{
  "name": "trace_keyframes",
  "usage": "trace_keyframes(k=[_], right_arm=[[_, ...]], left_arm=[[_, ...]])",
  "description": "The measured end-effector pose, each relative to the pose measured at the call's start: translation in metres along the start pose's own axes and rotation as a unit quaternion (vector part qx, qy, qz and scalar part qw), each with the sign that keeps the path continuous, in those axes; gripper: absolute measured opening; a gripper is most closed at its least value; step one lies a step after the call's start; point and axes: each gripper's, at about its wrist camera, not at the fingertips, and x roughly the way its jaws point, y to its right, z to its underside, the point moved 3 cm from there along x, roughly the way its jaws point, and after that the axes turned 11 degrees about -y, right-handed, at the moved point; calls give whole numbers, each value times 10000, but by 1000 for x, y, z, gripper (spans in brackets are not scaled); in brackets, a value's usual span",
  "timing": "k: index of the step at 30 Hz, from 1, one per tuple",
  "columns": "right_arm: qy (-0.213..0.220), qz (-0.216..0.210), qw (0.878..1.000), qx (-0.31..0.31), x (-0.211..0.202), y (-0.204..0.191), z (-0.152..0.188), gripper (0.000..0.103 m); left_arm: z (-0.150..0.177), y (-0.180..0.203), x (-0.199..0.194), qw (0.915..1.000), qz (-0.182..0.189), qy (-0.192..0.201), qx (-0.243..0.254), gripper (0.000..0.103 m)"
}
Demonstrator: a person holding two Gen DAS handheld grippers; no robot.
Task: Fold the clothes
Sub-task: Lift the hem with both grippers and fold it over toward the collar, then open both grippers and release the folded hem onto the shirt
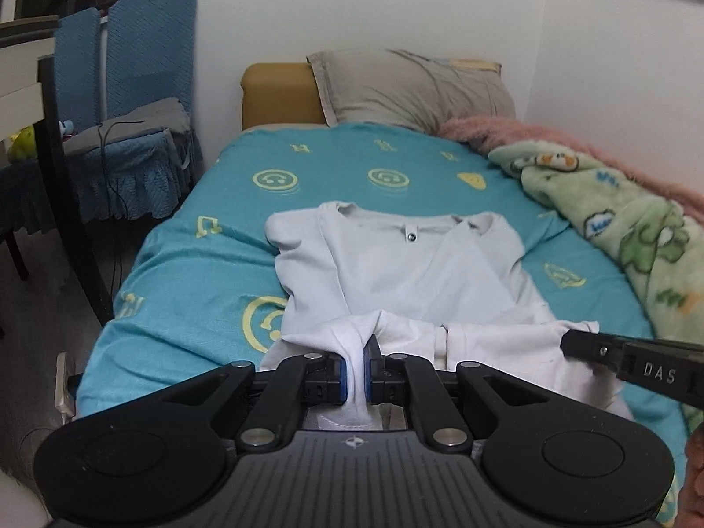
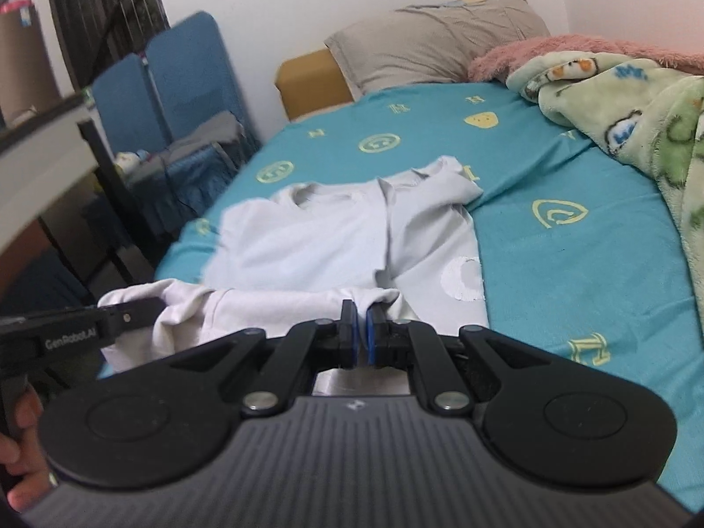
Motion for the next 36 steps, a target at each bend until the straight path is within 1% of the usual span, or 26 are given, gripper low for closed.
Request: trace_keyframes(k=[3, 6, 8, 10, 12, 14, 15, 16, 17, 18, 19, 20, 21, 22, 24, 26, 29, 30, 31, 33, 36], right_arm=[[-62, 77, 9998, 166, 20, 8, -2, 8], [-180, 198, 9996, 71, 38, 12, 2, 8], [-232, 268, 9994, 0, 45, 11, 4, 8], [-228, 293, 9993, -12, 43, 10, 4, 9], [-227, 306, 9993, -15, 41, 8, 3, 9], [-237, 279, 9993, 23, 36, 7, 2, 11], [-250, 274, 9993, 45, 33, 7, 1, 11], [-253, 264, 9993, 66, 29, 7, 1, 15], [-243, 247, 9994, 85, 25, 7, 1, 28], [-203, 228, 9995, 113, 18, 7, 2, 36], [-123, 205, 9996, 152, 10, 6, 2, 56], [-43, 183, 9996, 192, 1, 5, 3, 71], [27, 132, 9996, 266, -8, 5, 4, 73], [51, 19, 9991, 419, -16, 6, 5, 72], [-50, -247, 9956, 897, -31, 12, 10, 71], [-217, -429, 9880, 1469, -45, 21, 19, 72], [-517, -714, 9741, 2084, -62, 28, 35, 72], [-595, -847, 9681, 2284, -65, 29, 41, 72], [-672, -979, 9614, 2481, -68, 30, 47, 73], [-825, -1242, 9462, 2872, -75, 33, 60, 73], [-1092, -1719, 9148, 3490, -72, 33, 80, 73]], left_arm=[[1, -5, 27, 9997, 35, -232, -83, 8], [3, -10, 45, 9993, 55, -355, -107, 12], [4, -11, 49, 9992, 52, -377, -86, 13], [4, -9, 48, 9993, 36, -366, -23, 15], [6, -5, 42, 9994, 22, -337, 41, 27], [9, -1, 32, 9996, -48, -234, 118, 55], [10, 2, 25, 9997, -111, -158, 162, 61], [12, 4, 18, 9996, -176, -69, 209, 71], [14, 6, 11, 9995, -191, -4, 246, 78], [16, 8, 3, 9994, -204, 60, 281, 79], [18, 9, -5, 9994, -179, 91, 284, 81], [19, 9, -15, 9995, -151, 105, 266, 82], [22, 8, -23, 9996, -126, 110, 232, 82], [24, 8, -32, 9997, -96, 92, 185, 83], [30, 6, -47, 9999, -67, -4, 99, 85], [36, 5, -60, 9999, -66, -152, 20, 86], [45, 3, -78, 9992, -70, -375, -117, 87], [48, 1, -82, 9987, -40, -466, -212, 88], [52, -1, -85, 9978, 65, -555, -346, 88], [59, -6, -91, 9950, 278, -733, -613, 88], [70, -10, -93, 9893, 600, -957, -926, 88]])
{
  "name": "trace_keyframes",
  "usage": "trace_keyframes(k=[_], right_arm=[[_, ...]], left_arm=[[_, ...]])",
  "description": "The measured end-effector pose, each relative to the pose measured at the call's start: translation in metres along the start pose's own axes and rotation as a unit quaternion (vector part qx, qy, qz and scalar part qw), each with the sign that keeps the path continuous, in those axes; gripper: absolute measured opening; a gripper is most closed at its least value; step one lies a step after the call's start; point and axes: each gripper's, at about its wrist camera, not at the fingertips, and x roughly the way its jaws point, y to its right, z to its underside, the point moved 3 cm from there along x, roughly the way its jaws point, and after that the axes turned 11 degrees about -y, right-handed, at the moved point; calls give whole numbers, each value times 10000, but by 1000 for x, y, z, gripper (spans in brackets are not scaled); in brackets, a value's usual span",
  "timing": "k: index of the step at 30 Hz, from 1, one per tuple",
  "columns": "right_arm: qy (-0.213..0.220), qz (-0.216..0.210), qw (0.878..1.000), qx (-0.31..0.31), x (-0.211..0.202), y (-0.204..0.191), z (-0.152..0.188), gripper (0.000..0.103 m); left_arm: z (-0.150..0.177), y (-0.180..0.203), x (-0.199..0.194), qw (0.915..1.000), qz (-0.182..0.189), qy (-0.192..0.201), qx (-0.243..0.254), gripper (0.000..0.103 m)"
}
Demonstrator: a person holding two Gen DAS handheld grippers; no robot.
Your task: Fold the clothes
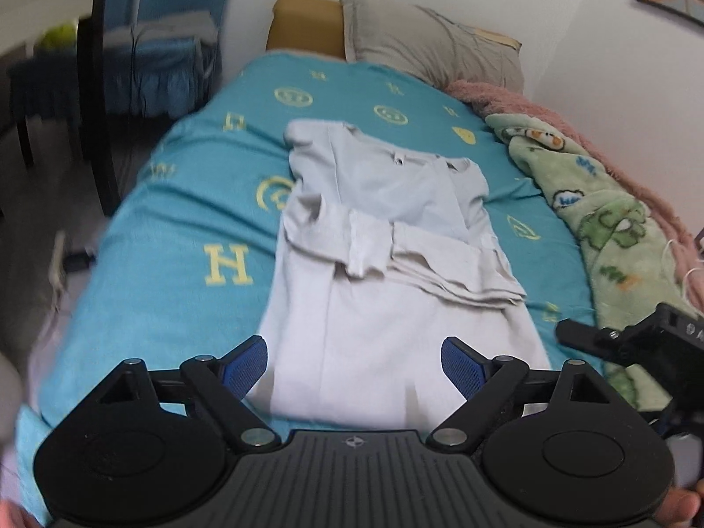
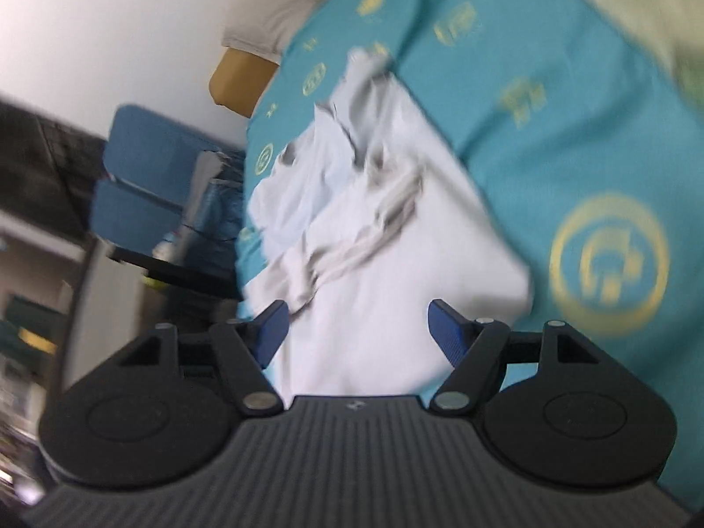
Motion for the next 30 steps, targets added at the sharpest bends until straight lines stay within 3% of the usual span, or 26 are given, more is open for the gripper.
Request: trace_keyframes(k=[4, 7, 10, 13, 15, 17, 18, 20, 22, 26, 30], right_arm=[[-416, 124, 9979, 470, 18, 14, 13, 73], [-471, 84, 9952, 850, 28, 26, 17, 72], [-111, 273, 9945, 1002, 31, 35, 12, 70], [317, 438, 9944, 905, 34, 34, 9, 67], [506, 540, 9934, 879, 36, 33, 7, 58], [581, 708, 9917, 903, 38, 35, 4, 33], [592, 771, 9911, 910, 39, 35, 3, 27], [601, 775, 9911, 900, 39, 36, 0, 12], [654, 671, 9924, 803, 35, 32, 0, 8], [862, 313, 9944, 527, 22, 14, 0, 7], [1119, -17, 9931, 349, 6, -1, 0, 6]], left_arm=[[6, -2, 4, 9991, 272, -225, -245, 88], [6, -2, 9, 9975, 476, -342, -385, 88], [7, -2, 16, 9945, 724, -479, -590, 88], [9, -7, 27, 9839, 1270, -699, -1047, 88], [9, -11, 37, 9721, 1670, -927, -1363, 88], [12, -14, 47, 9579, 2063, -1183, -1609, 88], [14, -13, 52, 9518, 2206, -1314, -1675, 88], [17, -10, 60, 9446, 2384, -1478, -1707, 88], [19, -5, 66, 9405, 2503, -1532, -1711, 88], [17, 5, 83, 9342, 2720, -1632, -1632, 88], [10, 3, 98, 9450, 2391, -1481, -1667, 89]])
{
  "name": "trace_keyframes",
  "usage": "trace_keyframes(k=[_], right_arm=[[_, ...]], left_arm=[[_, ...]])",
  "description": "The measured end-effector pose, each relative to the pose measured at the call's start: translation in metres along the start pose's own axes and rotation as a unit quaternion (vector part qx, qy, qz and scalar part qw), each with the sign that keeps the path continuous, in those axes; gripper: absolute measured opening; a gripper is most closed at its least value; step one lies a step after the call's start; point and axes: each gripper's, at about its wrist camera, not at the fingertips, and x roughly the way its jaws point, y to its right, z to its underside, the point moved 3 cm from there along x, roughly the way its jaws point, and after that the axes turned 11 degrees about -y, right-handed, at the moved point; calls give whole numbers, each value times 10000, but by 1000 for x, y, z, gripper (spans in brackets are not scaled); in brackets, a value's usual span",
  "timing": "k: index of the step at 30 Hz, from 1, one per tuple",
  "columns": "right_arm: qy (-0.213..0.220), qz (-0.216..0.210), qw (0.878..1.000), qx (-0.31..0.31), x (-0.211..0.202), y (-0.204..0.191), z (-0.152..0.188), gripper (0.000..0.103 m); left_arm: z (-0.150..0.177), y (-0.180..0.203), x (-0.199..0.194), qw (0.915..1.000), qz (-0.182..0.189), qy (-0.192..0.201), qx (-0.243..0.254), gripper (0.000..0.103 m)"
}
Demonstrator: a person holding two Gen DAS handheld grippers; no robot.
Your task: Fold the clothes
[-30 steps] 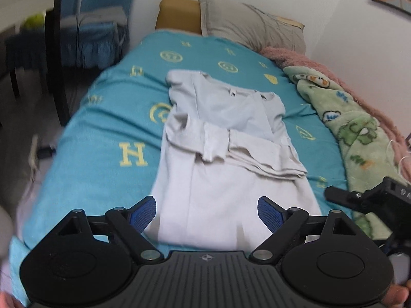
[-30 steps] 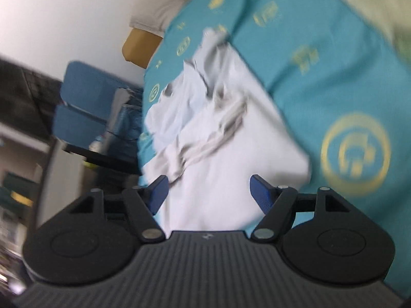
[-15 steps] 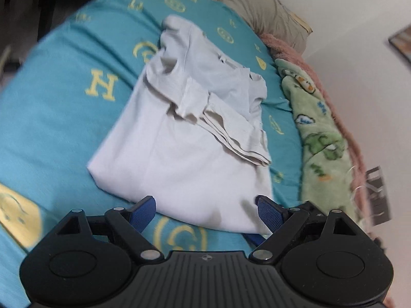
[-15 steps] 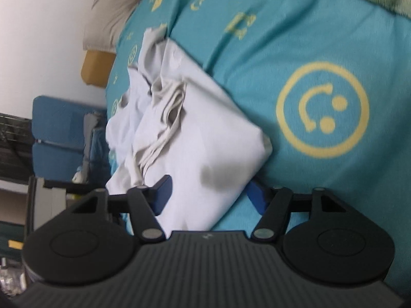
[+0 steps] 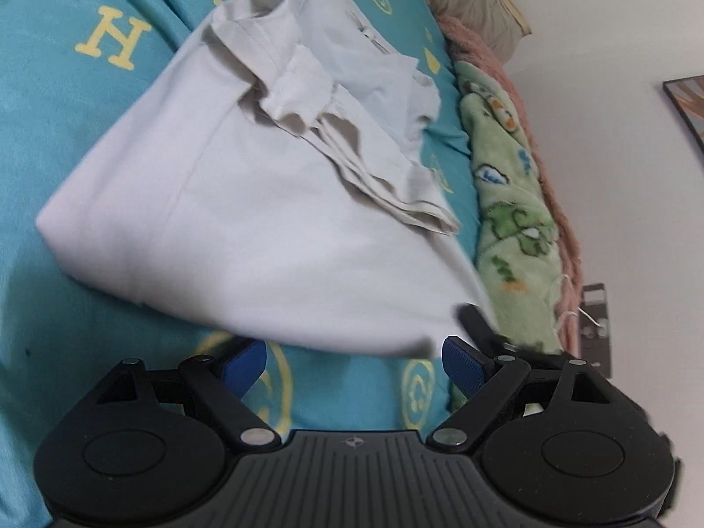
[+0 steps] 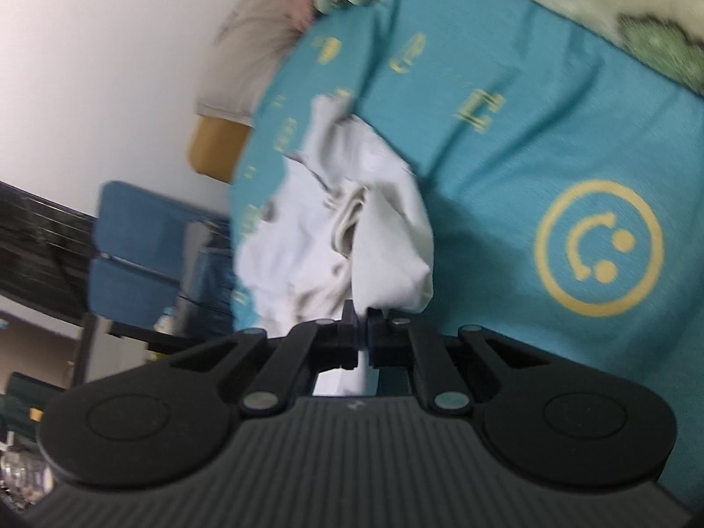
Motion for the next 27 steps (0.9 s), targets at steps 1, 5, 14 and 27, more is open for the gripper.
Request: trace_keyframes(k=[1, 5, 14, 27], right_arm=[[51, -46, 10000, -23, -3, -2, -1, 6], [110, -86, 9999, 59, -7, 1, -4, 6], [122, -56, 9998, 162, -9, 8, -5, 6], [55, 26, 9999, 98, -5, 12, -5, 6]], left_arm=[[-3, -3, 2, 9999, -87, 70, -49, 89], [-12, -16, -11, 9974, -66, 568, -431, 85], [-24, -26, -49, 9822, -136, 1736, -701, 71], [-24, -36, -37, 9852, -290, 1547, -684, 22]])
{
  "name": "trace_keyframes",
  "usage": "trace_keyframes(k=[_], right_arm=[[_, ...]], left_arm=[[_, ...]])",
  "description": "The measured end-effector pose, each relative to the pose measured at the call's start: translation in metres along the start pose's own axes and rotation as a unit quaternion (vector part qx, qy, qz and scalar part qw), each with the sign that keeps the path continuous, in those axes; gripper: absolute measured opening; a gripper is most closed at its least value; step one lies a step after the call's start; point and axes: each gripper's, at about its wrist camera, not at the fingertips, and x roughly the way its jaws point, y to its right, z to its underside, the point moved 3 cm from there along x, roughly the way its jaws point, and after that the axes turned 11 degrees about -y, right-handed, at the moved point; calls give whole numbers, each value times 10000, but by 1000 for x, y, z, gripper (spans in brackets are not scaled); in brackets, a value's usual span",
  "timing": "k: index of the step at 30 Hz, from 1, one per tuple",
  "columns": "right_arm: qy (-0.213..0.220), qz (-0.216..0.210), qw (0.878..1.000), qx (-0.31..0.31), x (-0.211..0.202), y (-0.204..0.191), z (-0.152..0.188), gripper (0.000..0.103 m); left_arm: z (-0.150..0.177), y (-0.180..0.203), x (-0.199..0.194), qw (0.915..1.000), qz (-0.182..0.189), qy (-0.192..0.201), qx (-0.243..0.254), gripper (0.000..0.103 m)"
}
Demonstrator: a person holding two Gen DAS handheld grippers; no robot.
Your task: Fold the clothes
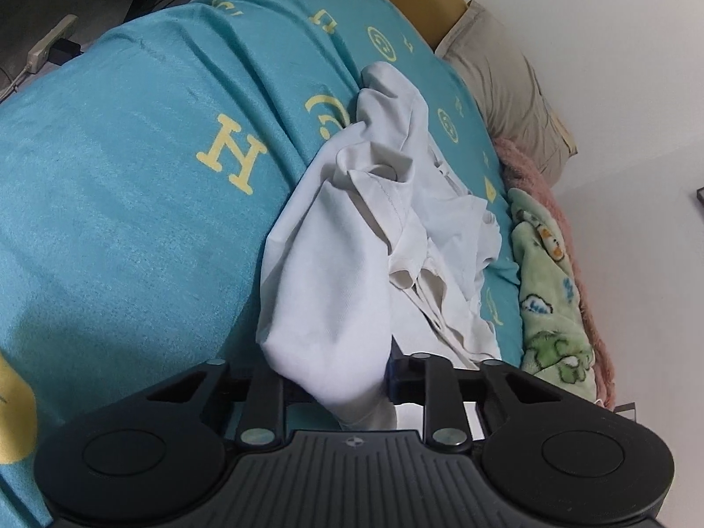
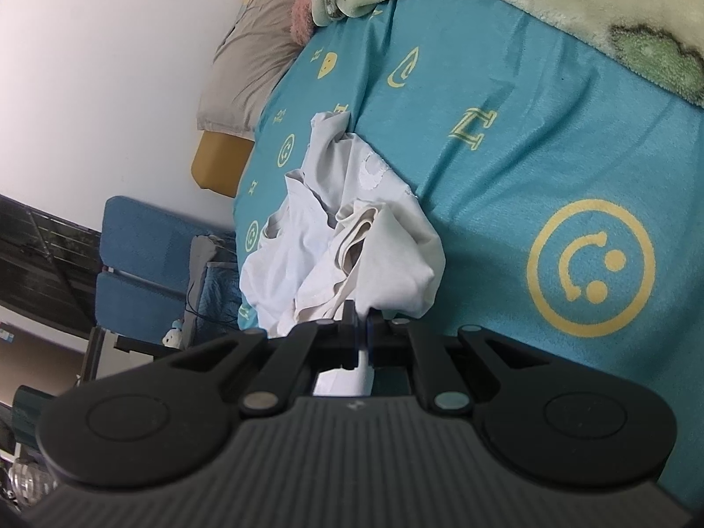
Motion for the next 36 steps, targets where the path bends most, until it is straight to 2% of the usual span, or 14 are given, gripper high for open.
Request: trace_keyframes(k=[2, 8, 13, 18, 22, 25, 28, 30, 32, 36], right_arm=[[21, 44, 10000, -71, -1, -1, 1, 6], [106, 60, 9996, -240, -19, -9, 4, 6], [129, -102, 9986, -504, -60, -27, 14, 6], [149, -129, 9944, -1040, -113, -42, 40, 6], [18, -283, 9915, -1271, -158, -44, 66, 6], [-53, -442, 9911, -1255, -180, -44, 81, 6], [-16, -453, 9909, -1271, -179, -54, 77, 6], [107, -398, 9905, -1314, -166, -64, 63, 6], [151, -323, 9924, -1179, -143, -75, 44, 6], [315, 135, 9924, -1178, -78, -94, 7, 6]], left_arm=[[0, 3, -6, 9999, 62, 93, 48, 15], [13, 25, -50, 9976, 285, 441, 446, 10], [36, 43, -102, 9956, 516, 547, 562, 10], [80, 50, -152, 9949, 387, 461, 815, 10], [118, 39, -198, 9975, 353, 300, 524, 10], [134, 39, -224, 9975, 434, 345, 445, 10], [126, 45, -227, 9975, 454, 401, 360, 12], [109, 52, -218, 9960, 510, 520, 508, 13], [86, 61, -201, 9970, 346, 522, 461, 14], [30, 79, -152, 9959, -197, 638, 605, 14]])
